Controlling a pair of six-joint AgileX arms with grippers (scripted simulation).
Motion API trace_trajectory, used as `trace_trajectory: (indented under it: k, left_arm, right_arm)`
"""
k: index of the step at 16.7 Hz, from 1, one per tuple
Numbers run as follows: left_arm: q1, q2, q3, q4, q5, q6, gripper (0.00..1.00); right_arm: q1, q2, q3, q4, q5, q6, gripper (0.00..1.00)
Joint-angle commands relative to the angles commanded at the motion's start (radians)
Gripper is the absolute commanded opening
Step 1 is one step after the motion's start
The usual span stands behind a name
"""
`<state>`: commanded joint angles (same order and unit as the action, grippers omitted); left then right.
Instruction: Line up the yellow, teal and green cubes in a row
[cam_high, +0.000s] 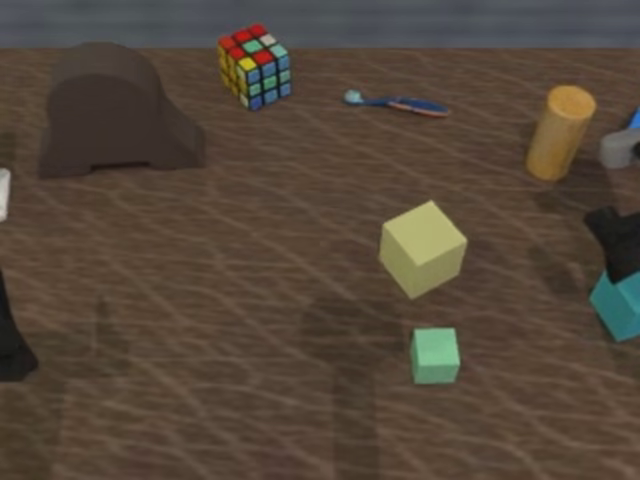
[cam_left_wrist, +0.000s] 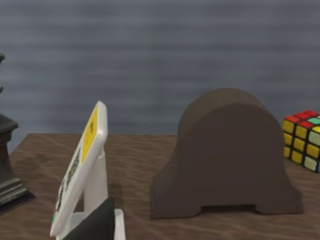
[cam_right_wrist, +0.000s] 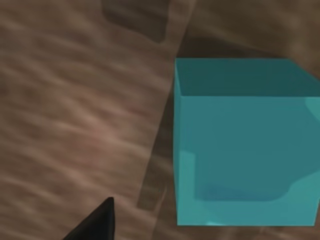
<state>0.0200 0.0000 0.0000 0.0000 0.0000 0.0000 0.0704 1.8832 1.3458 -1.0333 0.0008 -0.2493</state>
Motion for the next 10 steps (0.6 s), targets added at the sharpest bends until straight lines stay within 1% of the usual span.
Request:
trace_trajectory:
  k: [6,10]
  left_arm:
    - [0.000,0.000,0.000,0.000,0.000,0.000,1.00]
    - [0.000,0.000,0.000,0.000,0.000,0.000,1.00]
  right_arm:
    - [-0.003,0.012,-0.006,0.015,0.000,-0.001,1.00]
    - [0.000,0.071,-0.079,0.152,0.000,0.000,1.00]
